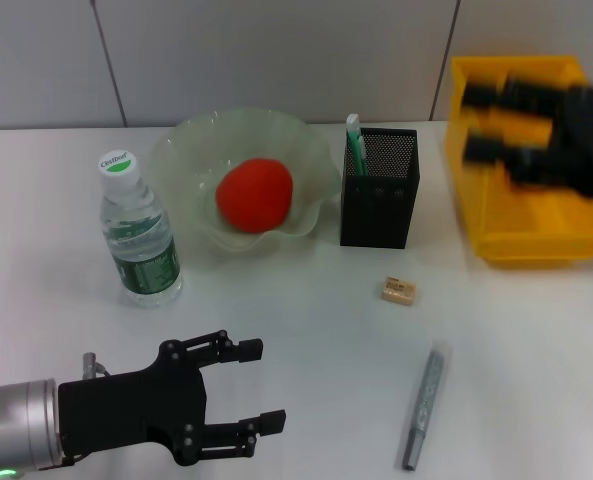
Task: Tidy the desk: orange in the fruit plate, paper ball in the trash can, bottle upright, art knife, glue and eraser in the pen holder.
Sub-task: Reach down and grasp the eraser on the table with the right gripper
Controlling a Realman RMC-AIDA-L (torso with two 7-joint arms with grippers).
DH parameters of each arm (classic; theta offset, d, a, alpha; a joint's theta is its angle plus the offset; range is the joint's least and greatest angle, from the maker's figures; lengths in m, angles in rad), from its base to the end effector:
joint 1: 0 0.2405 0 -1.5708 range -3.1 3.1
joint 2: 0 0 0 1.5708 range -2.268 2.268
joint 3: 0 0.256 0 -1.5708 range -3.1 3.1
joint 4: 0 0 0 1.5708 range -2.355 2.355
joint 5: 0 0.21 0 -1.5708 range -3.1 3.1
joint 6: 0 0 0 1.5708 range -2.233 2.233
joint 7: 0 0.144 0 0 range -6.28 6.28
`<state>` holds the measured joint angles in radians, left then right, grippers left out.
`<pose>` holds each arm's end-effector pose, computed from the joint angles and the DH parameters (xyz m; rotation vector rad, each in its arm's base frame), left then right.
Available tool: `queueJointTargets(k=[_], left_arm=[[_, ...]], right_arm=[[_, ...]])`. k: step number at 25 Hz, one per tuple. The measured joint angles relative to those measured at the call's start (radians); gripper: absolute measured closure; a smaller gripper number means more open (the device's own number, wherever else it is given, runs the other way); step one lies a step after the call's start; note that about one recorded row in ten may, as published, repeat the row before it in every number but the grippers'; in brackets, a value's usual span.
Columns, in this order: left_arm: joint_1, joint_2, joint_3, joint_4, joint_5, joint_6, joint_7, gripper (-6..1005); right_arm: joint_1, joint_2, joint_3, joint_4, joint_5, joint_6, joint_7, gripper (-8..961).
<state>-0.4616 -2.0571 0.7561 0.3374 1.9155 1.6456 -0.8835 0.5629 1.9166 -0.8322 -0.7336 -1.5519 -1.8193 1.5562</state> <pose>-0.2815 0.2653 -0.0435 -2.8124 -0.3264 -0.8823 0.2018 0.3423 0.0886 -2.7639 0.4018 1.1501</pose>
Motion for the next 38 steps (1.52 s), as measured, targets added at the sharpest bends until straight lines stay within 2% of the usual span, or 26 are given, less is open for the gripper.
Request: queueJointTargets(k=[2, 5, 10, 12, 18, 19, 21, 24, 29, 38], left_arm=[[0.0, 0.0, 0.0, 0.0, 0.0, 0.001, 0.0, 193], [0.0, 0.0, 0.0, 0.001, -0.001, 0.003, 0.0, 193], [0.0, -0.002, 0.0, 0.009, -0.003, 0.005, 0.0, 194], [0.0, -0.003, 0.0, 0.01, -0.003, 0.005, 0.0, 194], [0.0, -0.004, 0.0, 0.011, -0.003, 0.002, 0.001, 193], [0.0, -0.004, 0.0, 0.011, -0.003, 0.001, 0.001, 193], [0.0, -0.004, 0.0, 0.011, -0.003, 0.0, 0.001, 193], [-0.002, -0.005, 0.0, 0.011, -0.003, 0.0, 0.001, 194], [-0.004, -0.006, 0.0, 0.011, -0.003, -0.002, 0.002, 194], [-0.004, -0.006, -0.007, 0.011, -0.006, -0.002, 0.001, 193]], right_arm=[[0.005, -0.006, 0.008, -0.095, -0.161, -0.016, 0.106, 211], [0.026, -0.003, 0.008, -0.231, -0.357, -0.022, 0.268, 211], [0.142, 0.015, -0.03, -0.341, -0.665, -0.03, 0.489, 211], [0.196, 0.039, -0.05, -0.354, -0.799, -0.016, 0.556, 211], [0.325, 0.143, -0.091, -0.373, -1.095, 0.055, 0.639, 211], [0.339, 0.154, -0.107, -0.369, -1.123, 0.075, 0.651, 211], [0.353, 0.161, -0.159, -0.341, -1.144, 0.128, 0.68, 211], [0.365, 0.161, -0.23, -0.281, -1.146, 0.227, 0.722, 211], [0.38, 0.161, -0.265, -0.191, -1.145, 0.336, 0.725, 210], [0.381, 0.164, -0.354, -0.116, -1.09, 0.436, 0.667, 210]])
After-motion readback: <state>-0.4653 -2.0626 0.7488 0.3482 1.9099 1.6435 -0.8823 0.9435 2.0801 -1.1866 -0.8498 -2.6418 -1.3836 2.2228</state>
